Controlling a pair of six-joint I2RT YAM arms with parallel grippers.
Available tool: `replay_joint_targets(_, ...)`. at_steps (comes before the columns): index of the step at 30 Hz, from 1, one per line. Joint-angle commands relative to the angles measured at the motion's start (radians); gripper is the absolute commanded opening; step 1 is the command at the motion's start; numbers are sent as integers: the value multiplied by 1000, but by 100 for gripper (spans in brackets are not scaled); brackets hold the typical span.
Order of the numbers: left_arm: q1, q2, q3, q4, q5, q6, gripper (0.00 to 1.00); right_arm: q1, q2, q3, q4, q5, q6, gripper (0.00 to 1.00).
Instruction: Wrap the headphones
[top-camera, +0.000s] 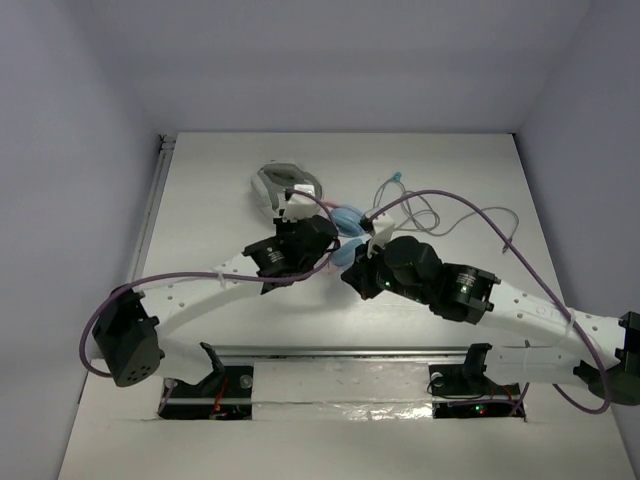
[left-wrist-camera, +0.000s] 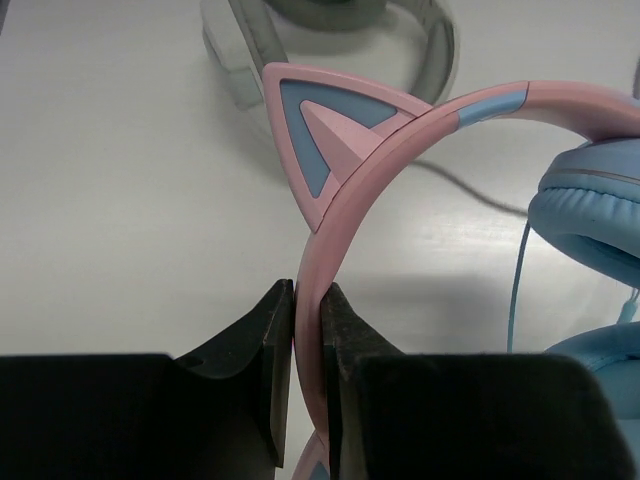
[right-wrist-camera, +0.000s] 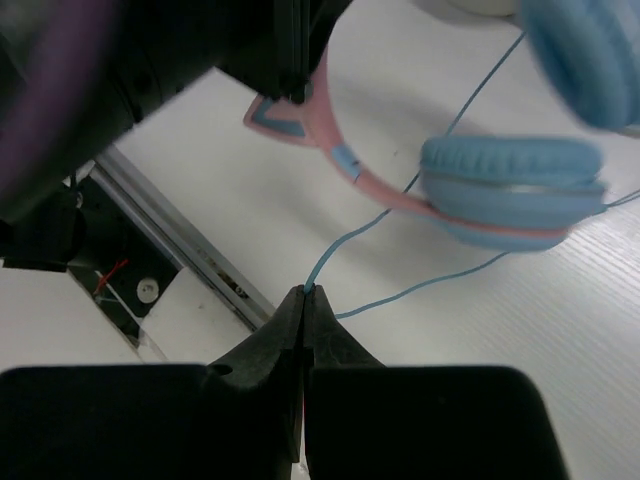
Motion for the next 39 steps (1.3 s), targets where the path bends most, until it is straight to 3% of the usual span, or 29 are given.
replay_joint_targets(1,-60,27,67,-149,-50,-41,0,9,6,78,-96,92,-57,0)
replay_joint_targets(10,-83,-53,38,-231,236,75,0,9,103,162,-211,284,-120,0)
replay_joint_targets(21,-83,-110,84,-344,362,195,0,9,146,147,-226,510,-59,0)
replay_joint_targets(30,-83,-160,27,-294,497,252,0,9,178,171,-200,635,-56,0)
replay_joint_targets(33,-83,-185,14,-257,572,268,0,9,187,156,-167,612,-59,0)
replay_joint_targets(39,-83,-242,0,-188,705,273,0,-20,170,115,-114,608,-56,9)
